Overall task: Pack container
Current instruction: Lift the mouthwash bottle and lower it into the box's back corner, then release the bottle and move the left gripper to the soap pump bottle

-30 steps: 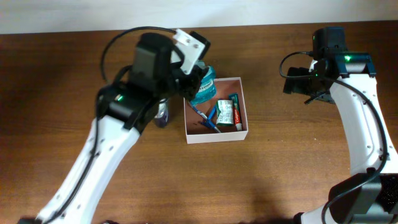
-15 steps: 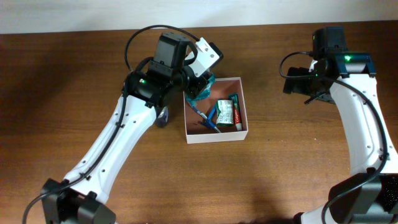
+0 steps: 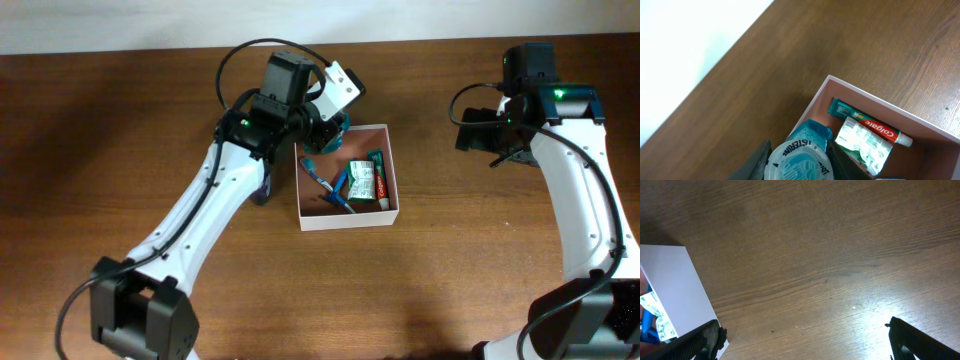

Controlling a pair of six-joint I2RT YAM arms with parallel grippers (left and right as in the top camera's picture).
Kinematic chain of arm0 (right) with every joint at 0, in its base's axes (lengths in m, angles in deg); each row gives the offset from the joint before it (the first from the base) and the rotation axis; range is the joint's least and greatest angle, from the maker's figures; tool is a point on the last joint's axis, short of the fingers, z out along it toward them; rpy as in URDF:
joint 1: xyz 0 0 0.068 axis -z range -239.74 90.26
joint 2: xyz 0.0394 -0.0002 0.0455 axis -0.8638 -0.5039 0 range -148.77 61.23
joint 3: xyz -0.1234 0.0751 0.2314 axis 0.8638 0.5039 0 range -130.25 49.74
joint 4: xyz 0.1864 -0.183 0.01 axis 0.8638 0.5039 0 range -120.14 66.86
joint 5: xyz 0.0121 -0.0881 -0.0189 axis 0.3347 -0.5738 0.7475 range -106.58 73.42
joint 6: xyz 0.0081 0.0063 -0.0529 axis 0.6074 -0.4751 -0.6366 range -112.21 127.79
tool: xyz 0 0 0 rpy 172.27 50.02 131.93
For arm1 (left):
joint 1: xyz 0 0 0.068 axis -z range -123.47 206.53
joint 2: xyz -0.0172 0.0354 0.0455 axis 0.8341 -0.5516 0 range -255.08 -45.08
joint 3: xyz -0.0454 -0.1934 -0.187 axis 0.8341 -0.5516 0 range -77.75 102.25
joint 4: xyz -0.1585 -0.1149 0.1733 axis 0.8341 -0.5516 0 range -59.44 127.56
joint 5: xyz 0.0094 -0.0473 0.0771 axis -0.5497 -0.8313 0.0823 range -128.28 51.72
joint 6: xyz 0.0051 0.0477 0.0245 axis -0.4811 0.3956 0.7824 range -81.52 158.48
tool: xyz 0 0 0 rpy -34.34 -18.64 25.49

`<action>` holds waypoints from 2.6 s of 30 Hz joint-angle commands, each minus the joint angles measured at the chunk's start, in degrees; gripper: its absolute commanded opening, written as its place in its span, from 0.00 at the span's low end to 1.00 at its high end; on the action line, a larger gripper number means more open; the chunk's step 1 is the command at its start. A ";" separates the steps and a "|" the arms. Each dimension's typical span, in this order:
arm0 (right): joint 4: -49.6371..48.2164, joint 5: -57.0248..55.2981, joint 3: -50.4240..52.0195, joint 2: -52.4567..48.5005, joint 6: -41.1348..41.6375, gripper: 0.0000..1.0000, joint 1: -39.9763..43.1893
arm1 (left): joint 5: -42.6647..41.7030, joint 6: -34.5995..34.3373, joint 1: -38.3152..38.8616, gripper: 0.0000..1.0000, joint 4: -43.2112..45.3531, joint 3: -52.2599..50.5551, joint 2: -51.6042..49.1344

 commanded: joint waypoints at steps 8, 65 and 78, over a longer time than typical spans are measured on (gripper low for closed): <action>-0.02 -0.72 -0.44 0.55 0.00 0.98 0.22 | -6.60 1.11 -4.13 0.29 1.57 1.77 -3.89; -0.02 -0.72 -0.44 0.55 0.00 0.98 0.22 | 10.84 -28.57 -15.85 0.66 -31.80 4.31 10.62; -0.02 -0.72 -0.44 0.55 0.00 0.98 0.22 | 11.63 -28.61 -15.21 0.65 -26.95 -4.81 8.87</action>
